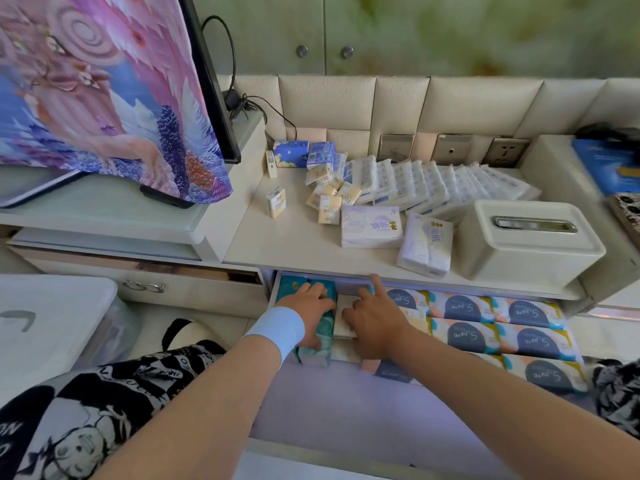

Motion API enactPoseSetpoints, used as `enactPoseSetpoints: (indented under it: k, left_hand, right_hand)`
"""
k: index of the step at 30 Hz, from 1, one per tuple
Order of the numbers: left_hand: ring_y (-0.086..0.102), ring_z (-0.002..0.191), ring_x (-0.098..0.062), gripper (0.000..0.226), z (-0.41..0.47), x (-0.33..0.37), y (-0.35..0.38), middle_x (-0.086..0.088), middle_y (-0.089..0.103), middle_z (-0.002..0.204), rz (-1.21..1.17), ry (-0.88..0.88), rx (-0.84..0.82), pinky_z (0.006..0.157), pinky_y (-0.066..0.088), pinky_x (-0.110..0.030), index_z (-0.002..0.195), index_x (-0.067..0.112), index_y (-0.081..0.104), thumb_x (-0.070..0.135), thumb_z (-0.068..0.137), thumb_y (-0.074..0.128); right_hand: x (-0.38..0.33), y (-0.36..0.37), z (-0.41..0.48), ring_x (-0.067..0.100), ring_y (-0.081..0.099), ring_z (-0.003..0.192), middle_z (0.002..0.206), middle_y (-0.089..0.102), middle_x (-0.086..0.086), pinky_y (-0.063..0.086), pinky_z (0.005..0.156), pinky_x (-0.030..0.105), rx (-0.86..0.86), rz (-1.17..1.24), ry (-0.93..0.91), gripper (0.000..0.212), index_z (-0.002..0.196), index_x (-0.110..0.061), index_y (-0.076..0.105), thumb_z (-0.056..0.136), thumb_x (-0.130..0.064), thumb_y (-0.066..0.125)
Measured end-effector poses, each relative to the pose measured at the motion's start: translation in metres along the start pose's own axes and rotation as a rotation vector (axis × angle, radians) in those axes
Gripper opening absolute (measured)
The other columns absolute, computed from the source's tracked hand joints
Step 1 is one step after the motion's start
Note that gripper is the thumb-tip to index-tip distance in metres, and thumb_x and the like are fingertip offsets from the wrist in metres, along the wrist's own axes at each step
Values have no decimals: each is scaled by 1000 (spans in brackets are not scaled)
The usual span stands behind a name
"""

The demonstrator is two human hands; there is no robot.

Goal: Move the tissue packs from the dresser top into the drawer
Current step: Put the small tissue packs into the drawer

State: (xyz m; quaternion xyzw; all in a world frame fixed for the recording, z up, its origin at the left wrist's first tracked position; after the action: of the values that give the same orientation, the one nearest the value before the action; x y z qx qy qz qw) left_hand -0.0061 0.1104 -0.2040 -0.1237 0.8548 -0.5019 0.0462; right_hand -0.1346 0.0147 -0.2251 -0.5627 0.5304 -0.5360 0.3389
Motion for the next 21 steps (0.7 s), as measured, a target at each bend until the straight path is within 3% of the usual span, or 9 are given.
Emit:
enactPoseSetpoints:
  k: [4,5,7,9,11,13,15,17,21]
  left_hand:
    - [30,129,-24,76,3,3,-4,-1,31,137,59,0,-40,93,47,-39,143,30,39,36,76,75]
    - [30,128,-25,74,4,5,-6,-2,32,136,78,0,-53,94,47,-39,142,30,40,34,77,74]
    - [30,128,-26,68,5,9,-8,-4,32,135,107,-6,-69,97,44,-42,141,29,41,29,79,70]
    - [29,129,-26,61,7,14,-10,-5,30,135,121,-17,-66,97,44,-43,139,28,44,27,82,66]
    - [29,128,-26,61,10,19,-11,-5,29,136,126,-23,-61,92,47,-41,140,26,43,24,83,65]
    - [30,127,-26,63,13,23,-11,-5,29,136,127,-21,-64,90,48,-40,141,25,42,19,82,65]
    - [29,129,-25,65,14,26,-10,-4,28,137,112,-26,-66,89,49,-38,141,26,42,14,81,63]
    - [29,129,-25,66,15,28,-9,-4,28,137,74,-36,-61,88,49,-36,140,26,41,10,80,62]
    - [31,126,-25,58,11,28,-7,-4,31,132,13,-66,-40,84,45,-34,135,22,43,10,82,62]
  right_hand:
    - [-6,9,6,36,43,121,109,63,9,-18,110,64,-52,-28,41,34,116,-17,68,96,-33,45]
    - [-7,9,7,35,45,118,106,64,9,-14,111,65,-47,-12,31,32,111,-18,71,95,-33,48]
    - [-3,10,6,32,54,99,85,64,6,12,113,68,55,7,-19,19,85,-20,76,85,-32,62]
    - [6,10,1,28,54,77,68,56,3,41,96,55,248,56,-49,10,64,-18,68,73,-24,67]
    - [17,9,-9,26,49,68,69,52,4,38,72,39,341,131,-43,6,65,-17,60,69,-20,57]
    - [30,9,-22,25,50,68,77,54,4,38,64,36,288,179,7,15,75,-18,59,67,-27,51]
    - [42,16,-38,25,52,78,91,55,4,43,68,38,188,216,102,31,92,-18,57,68,-37,51]
    - [49,23,-50,26,51,94,109,52,4,44,83,40,90,229,167,44,107,-19,50,69,-42,54]
    - [47,21,-54,24,51,104,120,52,3,43,93,38,108,403,214,41,115,-21,48,79,-35,62]
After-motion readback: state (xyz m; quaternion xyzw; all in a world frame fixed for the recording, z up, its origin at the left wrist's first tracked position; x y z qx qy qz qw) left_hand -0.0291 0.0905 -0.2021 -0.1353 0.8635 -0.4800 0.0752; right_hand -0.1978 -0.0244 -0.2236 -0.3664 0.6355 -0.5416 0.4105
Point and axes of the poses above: each hand's wrist, its own z-axis towards the middle knuckle, its own y-axis out of the palm, x = y × z, the point moved 2 cm from there along z, towards the middle knuckle
